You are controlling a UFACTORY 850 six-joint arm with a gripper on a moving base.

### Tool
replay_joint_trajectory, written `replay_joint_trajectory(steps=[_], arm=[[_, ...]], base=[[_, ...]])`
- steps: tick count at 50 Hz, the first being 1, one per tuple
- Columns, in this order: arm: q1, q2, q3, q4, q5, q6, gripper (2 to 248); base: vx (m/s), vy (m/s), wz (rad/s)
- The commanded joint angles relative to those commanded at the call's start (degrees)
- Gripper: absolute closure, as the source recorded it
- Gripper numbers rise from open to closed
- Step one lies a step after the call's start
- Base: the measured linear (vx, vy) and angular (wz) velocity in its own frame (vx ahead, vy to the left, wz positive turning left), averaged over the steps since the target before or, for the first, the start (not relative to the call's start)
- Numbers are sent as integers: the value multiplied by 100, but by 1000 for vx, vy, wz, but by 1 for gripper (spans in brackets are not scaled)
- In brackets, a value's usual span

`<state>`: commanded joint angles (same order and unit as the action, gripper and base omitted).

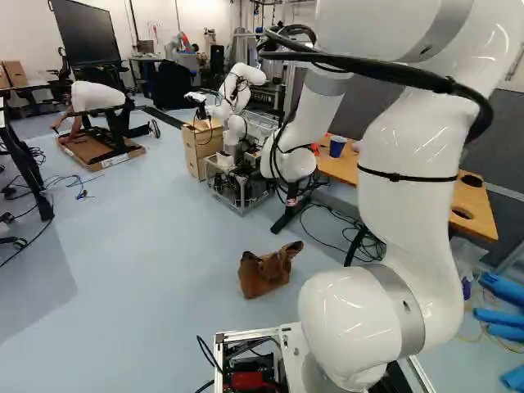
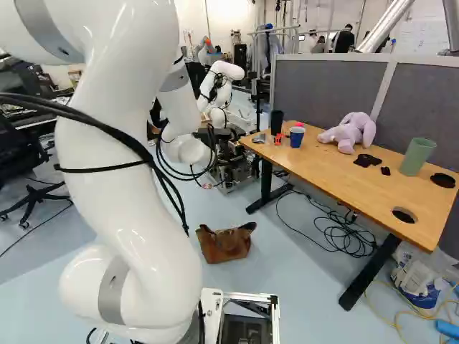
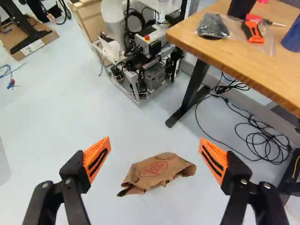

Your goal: Pick up the bag on the ground and place it on the table

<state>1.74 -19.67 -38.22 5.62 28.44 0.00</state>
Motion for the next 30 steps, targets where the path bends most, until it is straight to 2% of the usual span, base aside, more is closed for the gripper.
replay_joint_trajectory(steps=[30], arm=[[-4,-930,-693,277,-958,0,3]], base=[[0,0,0]])
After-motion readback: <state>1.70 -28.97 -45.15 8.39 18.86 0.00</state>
